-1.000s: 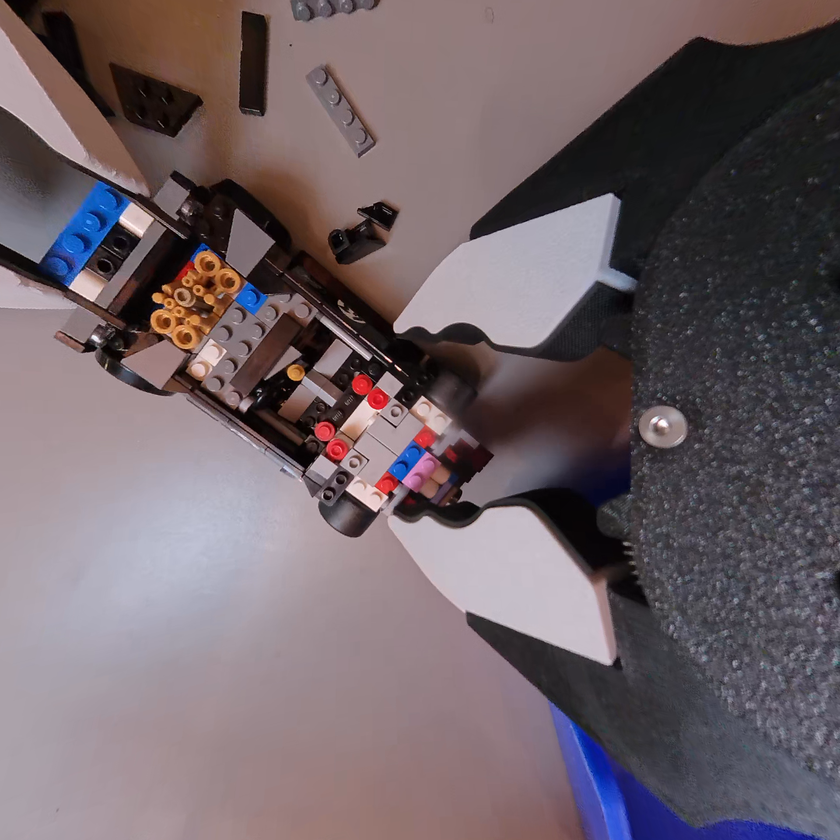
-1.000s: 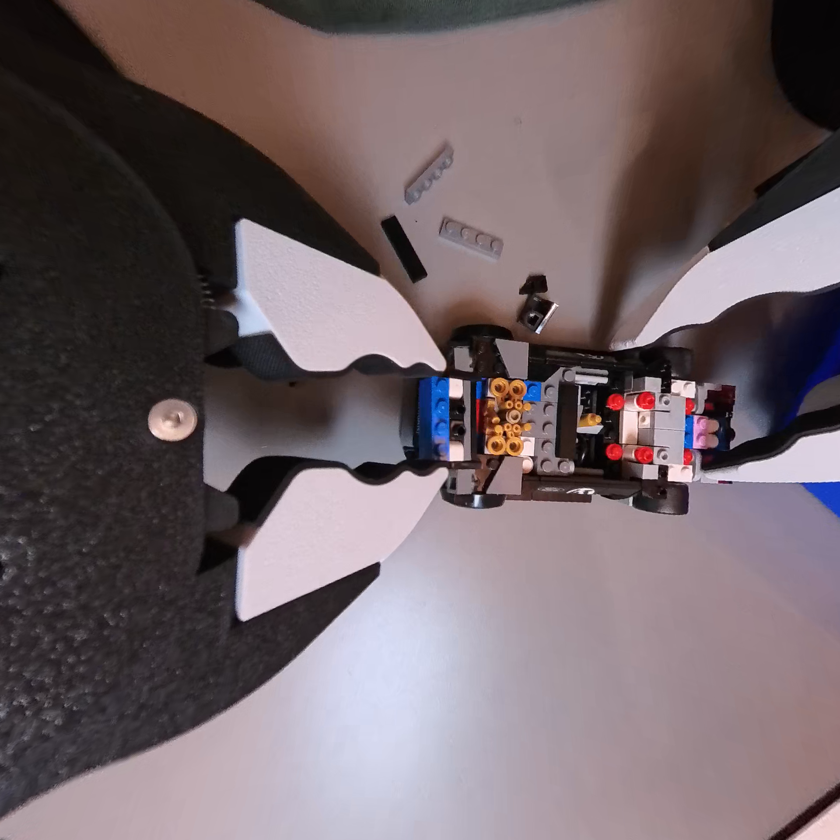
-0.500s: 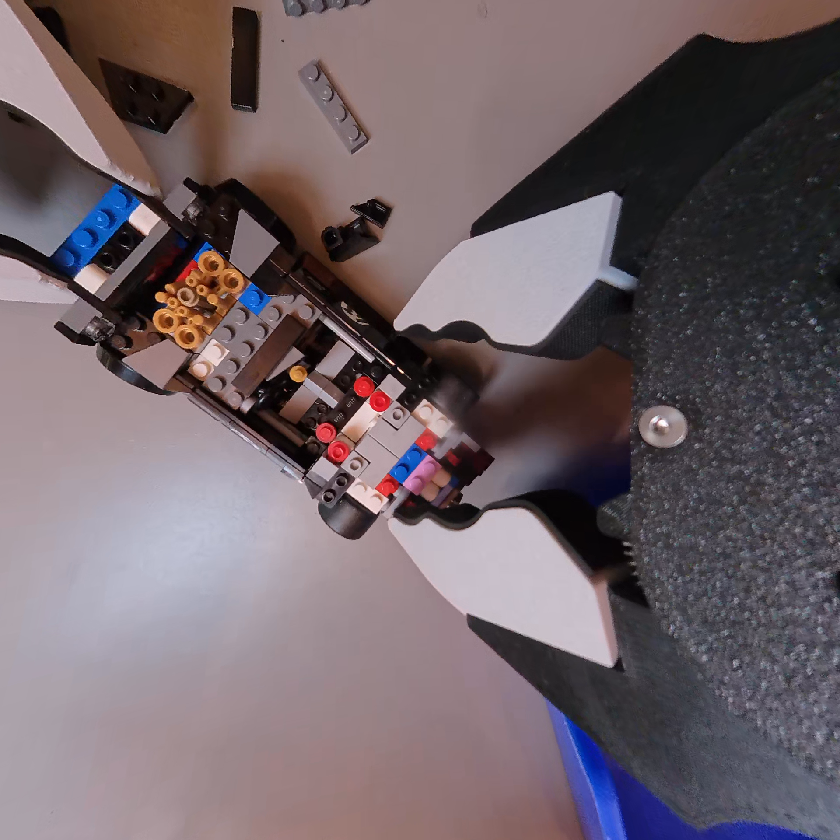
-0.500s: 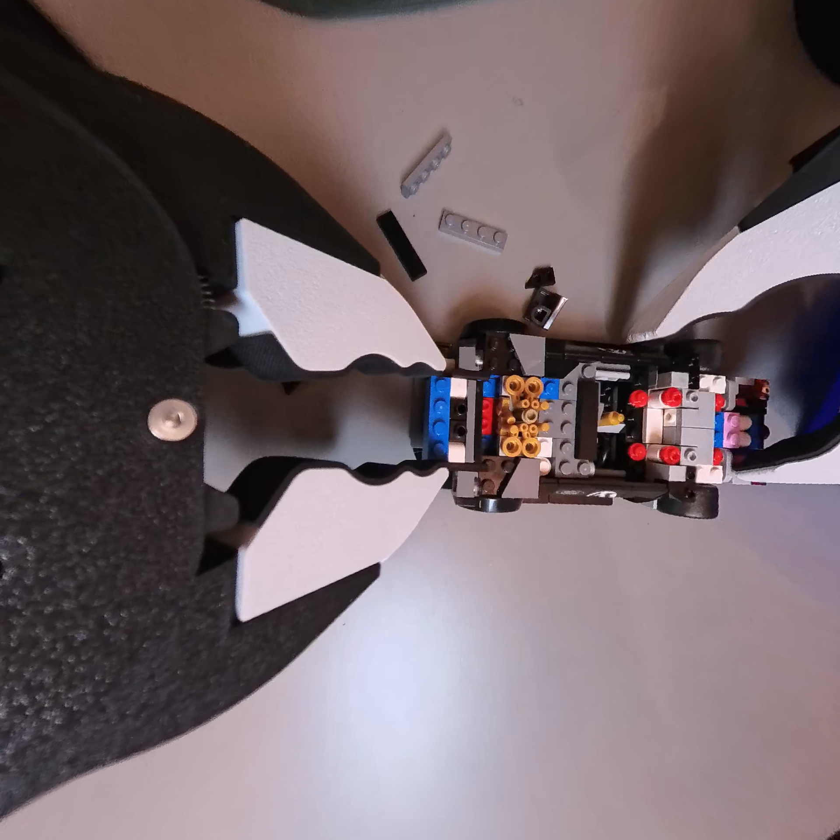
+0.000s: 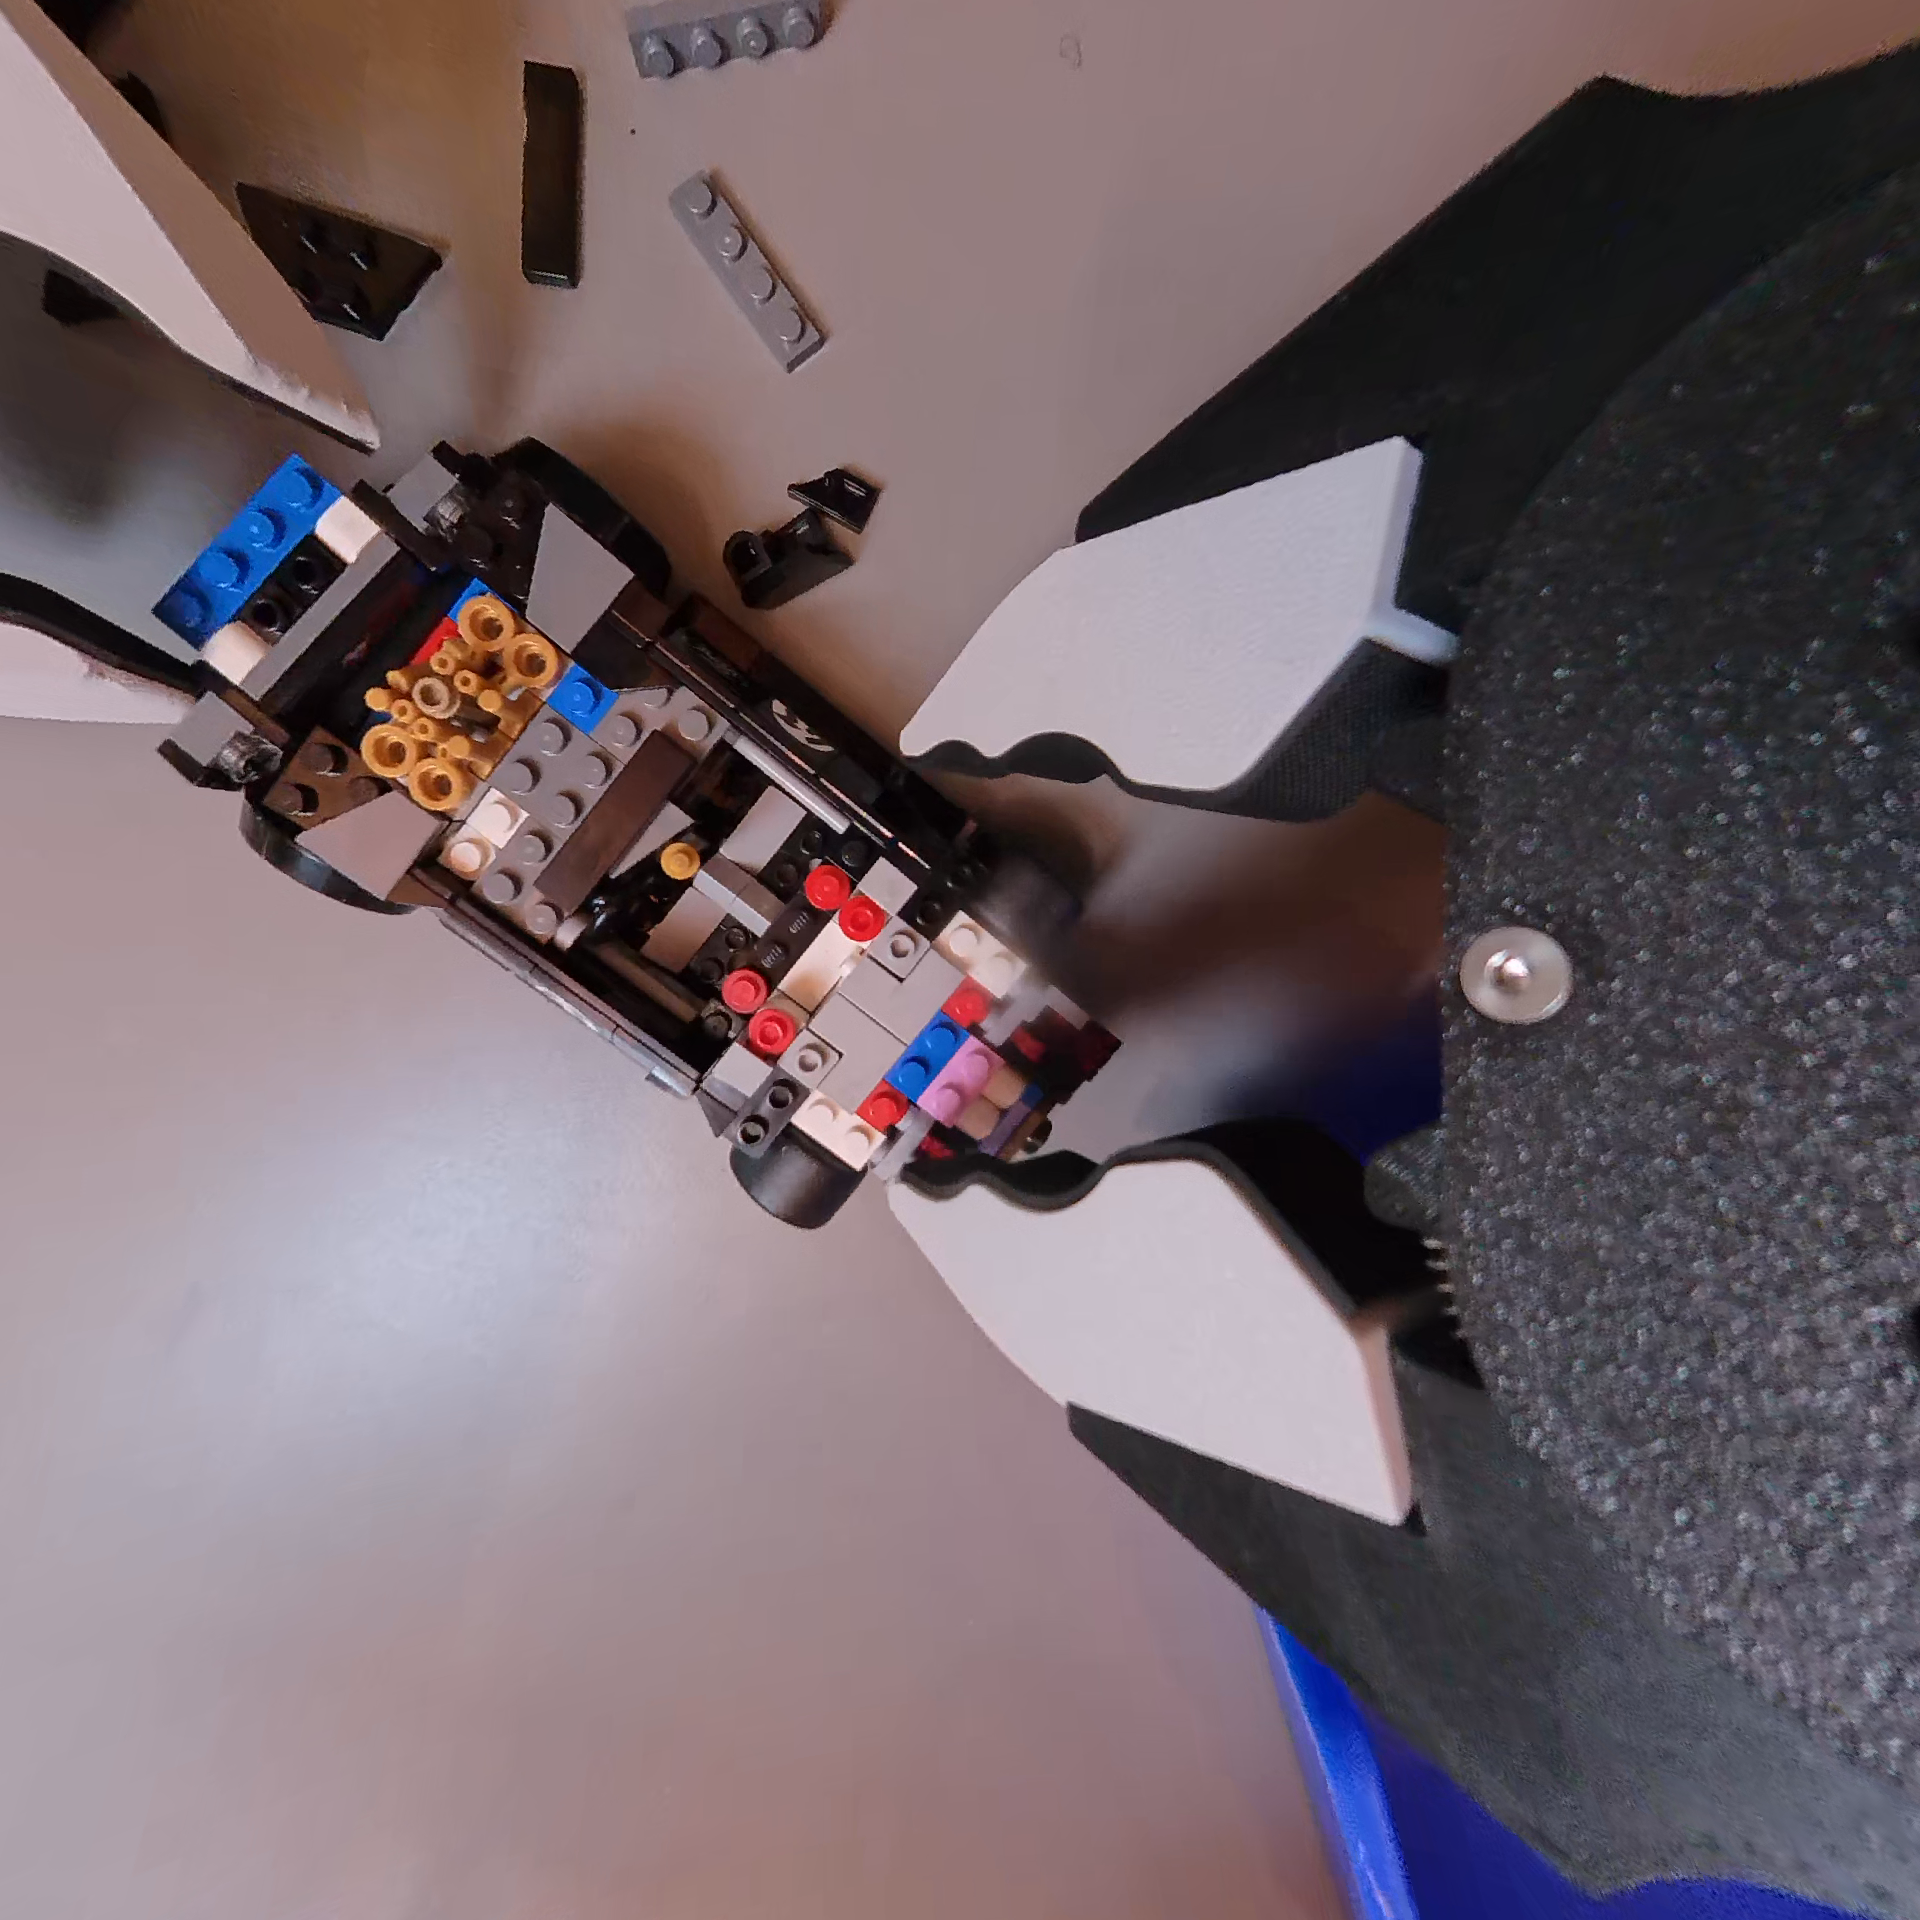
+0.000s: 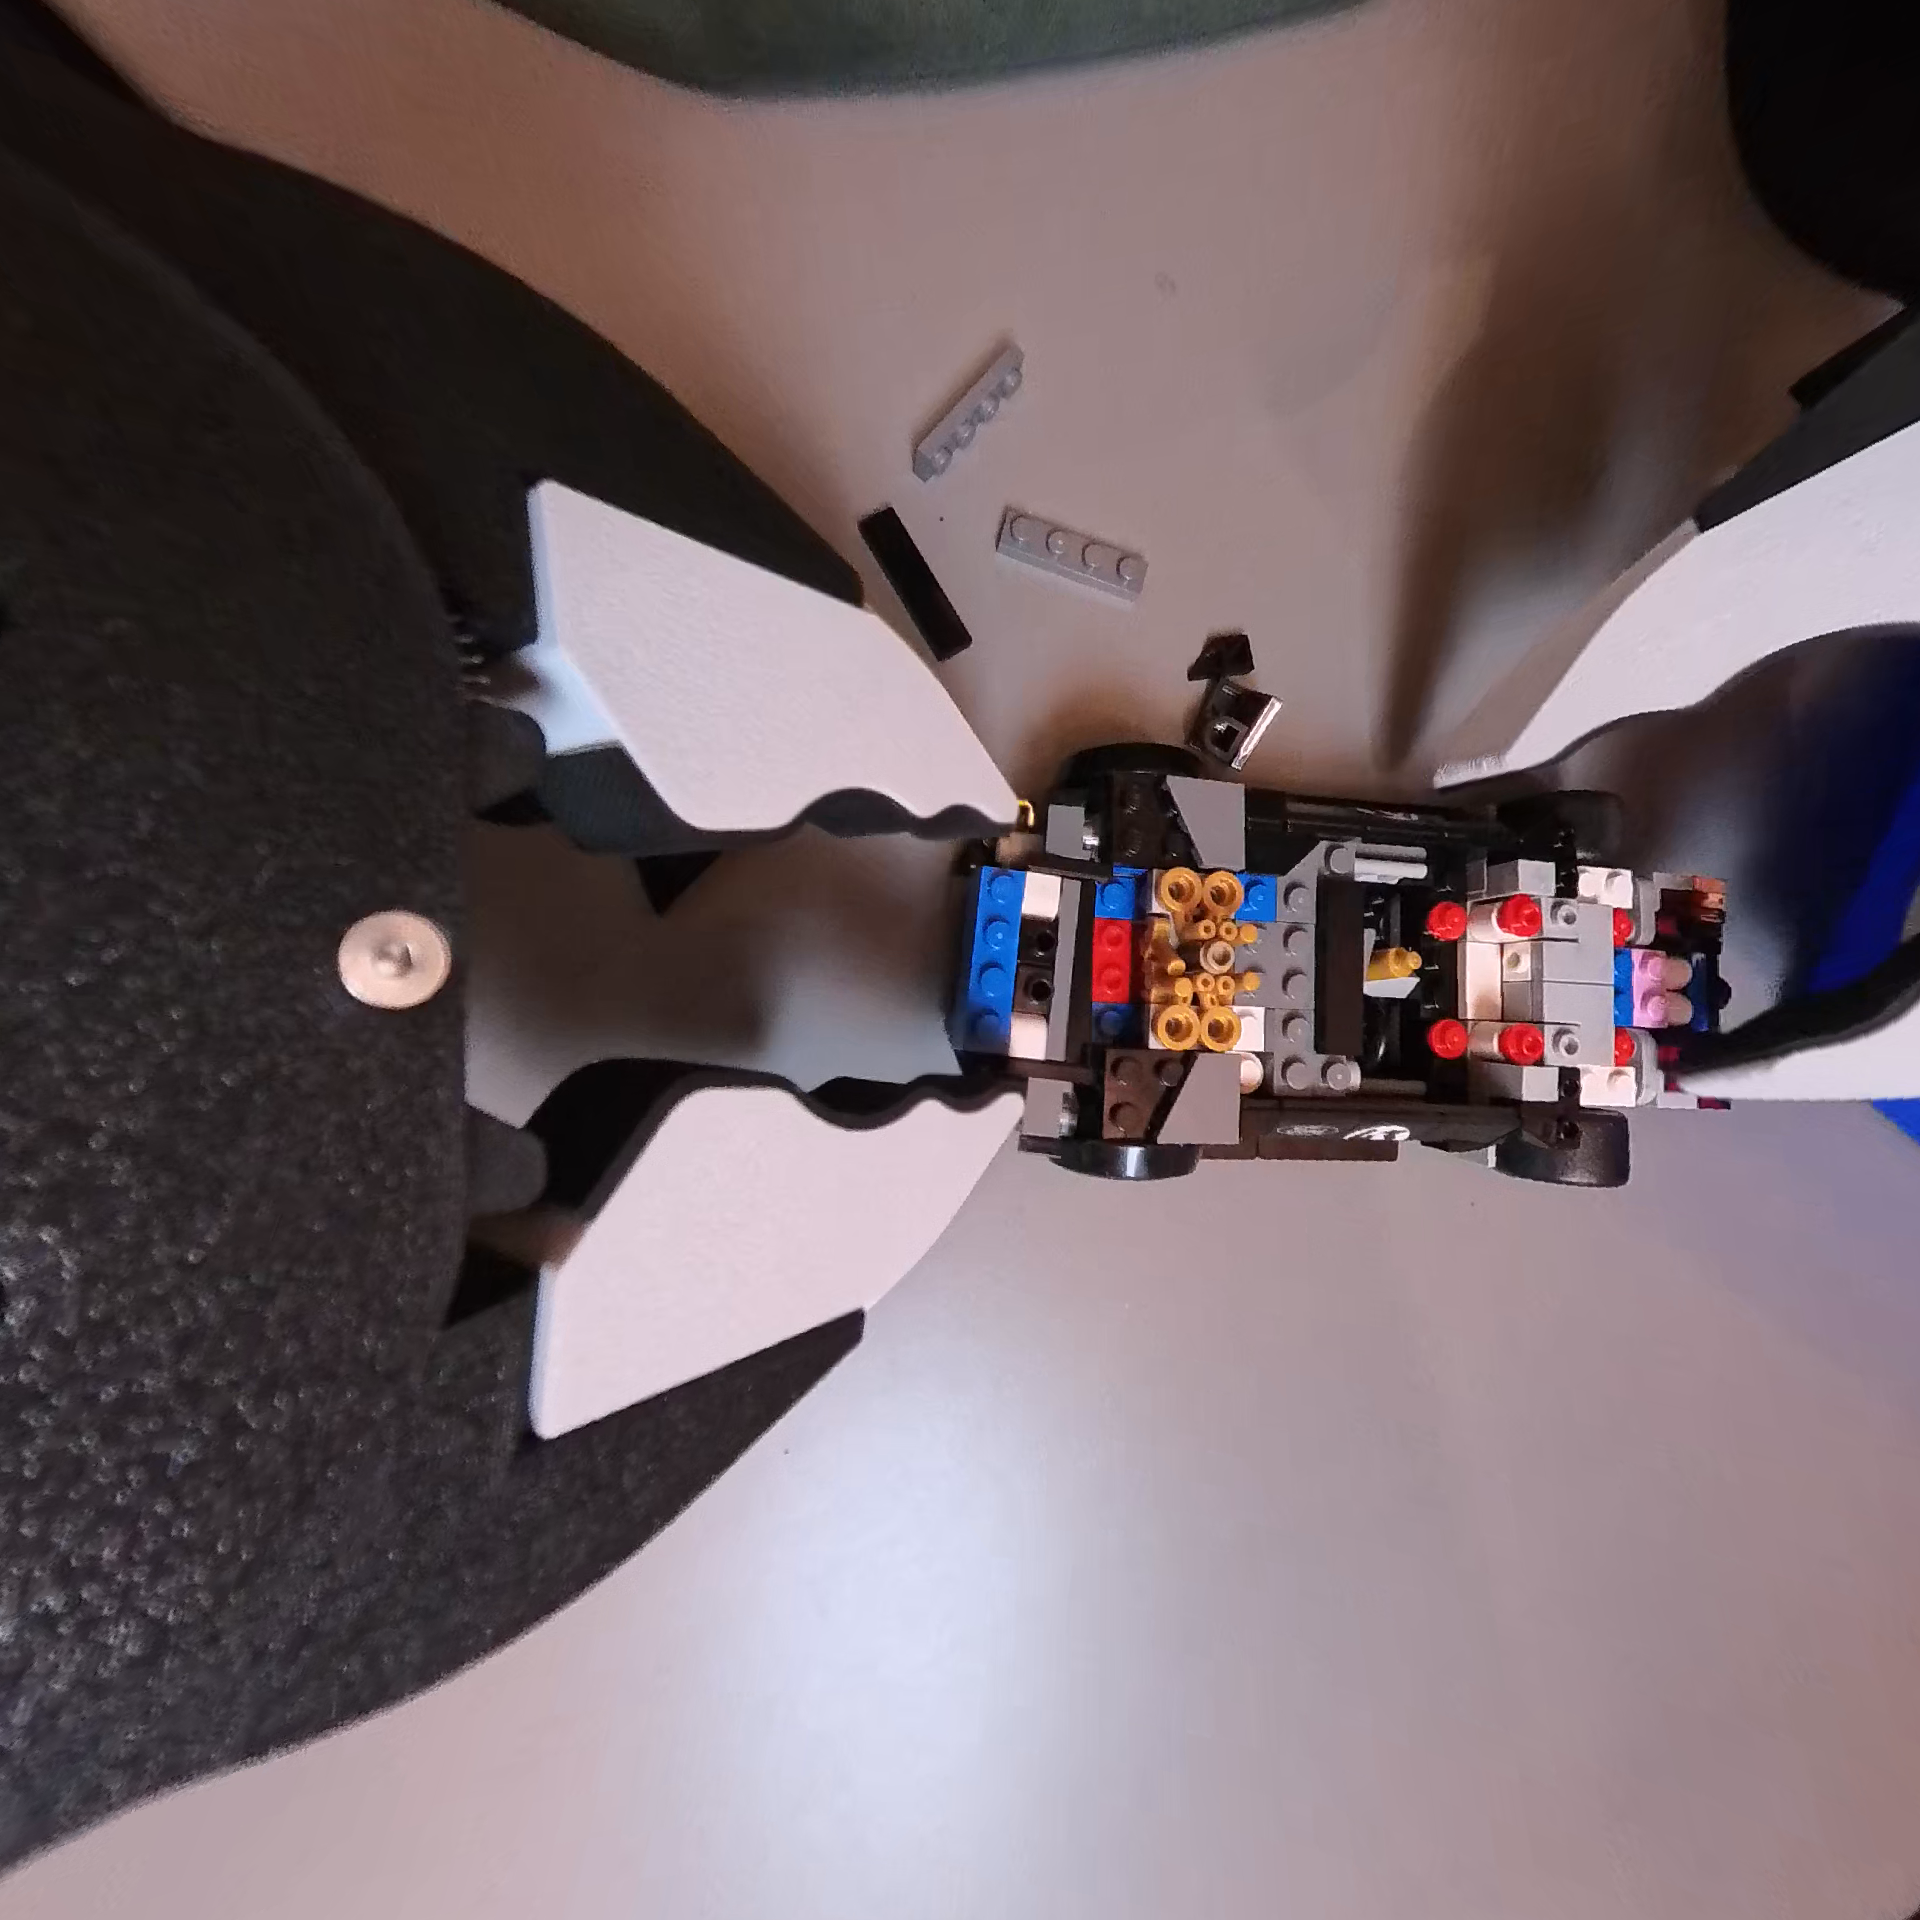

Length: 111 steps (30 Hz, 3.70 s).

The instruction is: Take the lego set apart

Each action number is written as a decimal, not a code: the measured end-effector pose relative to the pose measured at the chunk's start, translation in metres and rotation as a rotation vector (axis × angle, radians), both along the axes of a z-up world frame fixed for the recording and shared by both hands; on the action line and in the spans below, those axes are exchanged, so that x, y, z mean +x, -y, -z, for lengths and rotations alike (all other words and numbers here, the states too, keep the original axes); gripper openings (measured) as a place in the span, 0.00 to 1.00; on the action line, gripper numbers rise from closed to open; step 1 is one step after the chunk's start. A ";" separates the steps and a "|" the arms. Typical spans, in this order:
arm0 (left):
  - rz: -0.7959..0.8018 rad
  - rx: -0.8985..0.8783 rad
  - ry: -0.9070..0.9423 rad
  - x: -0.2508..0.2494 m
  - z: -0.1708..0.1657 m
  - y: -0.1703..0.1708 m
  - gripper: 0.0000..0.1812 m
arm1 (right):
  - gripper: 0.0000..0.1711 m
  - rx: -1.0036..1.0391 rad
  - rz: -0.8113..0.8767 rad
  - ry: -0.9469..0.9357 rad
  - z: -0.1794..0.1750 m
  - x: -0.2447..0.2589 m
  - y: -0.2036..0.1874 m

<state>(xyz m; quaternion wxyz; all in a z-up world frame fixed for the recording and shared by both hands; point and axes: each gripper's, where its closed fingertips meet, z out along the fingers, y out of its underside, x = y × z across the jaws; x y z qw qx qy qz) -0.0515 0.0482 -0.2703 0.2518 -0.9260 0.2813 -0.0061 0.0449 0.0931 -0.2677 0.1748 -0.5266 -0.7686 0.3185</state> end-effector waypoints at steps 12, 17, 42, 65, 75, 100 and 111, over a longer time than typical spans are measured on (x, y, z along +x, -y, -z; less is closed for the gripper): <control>0.053 0.052 -0.061 0.002 0.005 -0.008 0.38 | 0.23 0.039 0.027 -0.040 0.001 -0.004 -0.002; 0.053 0.053 -0.057 0.002 0.005 -0.008 0.38 | 0.23 0.045 0.027 -0.055 0.001 -0.004 -0.002; 0.198 0.403 0.976 0.106 -0.127 -0.012 0.25 | 0.22 -1.107 -0.316 -0.634 -0.153 0.036 0.033; 0.011 -0.052 1.792 0.123 -0.143 -0.010 0.13 | 0.22 0.066 -0.157 -0.865 -0.132 0.010 0.035; -0.061 0.197 1.264 0.116 -0.117 -0.023 0.13 | 0.19 0.228 -0.114 -0.800 -0.105 0.000 0.022; 0.049 0.517 0.323 0.096 -0.084 -0.033 0.12 | 0.18 -0.224 -0.032 -0.597 -0.095 0.006 0.011; -0.057 0.260 0.987 0.104 -0.096 -0.027 0.12 | 0.12 -0.544 0.055 -0.500 -0.105 0.002 0.011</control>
